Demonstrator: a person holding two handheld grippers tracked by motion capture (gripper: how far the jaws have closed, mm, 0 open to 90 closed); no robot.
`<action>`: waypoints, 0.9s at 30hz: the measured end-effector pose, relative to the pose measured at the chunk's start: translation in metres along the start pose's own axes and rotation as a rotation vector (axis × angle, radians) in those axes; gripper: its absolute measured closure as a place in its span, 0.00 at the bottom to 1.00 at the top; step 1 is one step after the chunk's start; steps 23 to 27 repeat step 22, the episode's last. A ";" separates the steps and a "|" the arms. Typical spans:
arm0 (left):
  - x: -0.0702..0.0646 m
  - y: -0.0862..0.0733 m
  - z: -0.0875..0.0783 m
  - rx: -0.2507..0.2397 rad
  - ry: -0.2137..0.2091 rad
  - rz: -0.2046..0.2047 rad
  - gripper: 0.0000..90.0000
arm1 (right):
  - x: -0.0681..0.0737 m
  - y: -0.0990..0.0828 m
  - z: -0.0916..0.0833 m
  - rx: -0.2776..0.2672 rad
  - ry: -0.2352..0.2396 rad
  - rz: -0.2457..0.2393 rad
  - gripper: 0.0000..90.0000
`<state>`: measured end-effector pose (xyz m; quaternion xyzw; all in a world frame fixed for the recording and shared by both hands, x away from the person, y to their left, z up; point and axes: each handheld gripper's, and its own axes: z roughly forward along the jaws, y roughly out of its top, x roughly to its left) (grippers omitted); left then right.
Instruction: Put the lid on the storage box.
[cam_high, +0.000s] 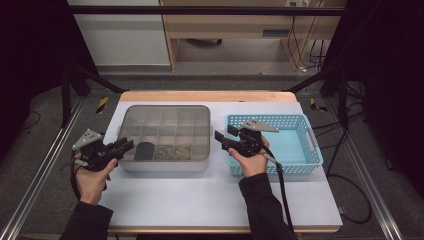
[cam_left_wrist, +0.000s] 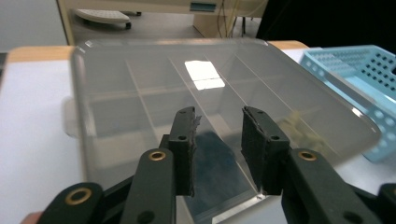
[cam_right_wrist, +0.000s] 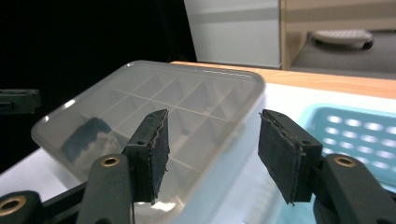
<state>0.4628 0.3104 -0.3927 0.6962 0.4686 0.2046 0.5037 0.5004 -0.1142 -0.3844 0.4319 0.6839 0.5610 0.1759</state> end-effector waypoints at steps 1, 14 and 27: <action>-0.003 -0.004 -0.001 -0.001 -0.006 0.001 0.72 | -0.002 -0.002 -0.007 -0.004 -0.005 -0.011 0.47; -0.023 -0.024 -0.022 -0.005 -0.022 0.043 0.69 | -0.043 -0.037 -0.082 -0.030 -0.057 -0.057 0.44; -0.023 -0.040 -0.043 -0.023 -0.033 0.059 0.60 | -0.061 -0.057 -0.119 -0.049 -0.097 -0.090 0.34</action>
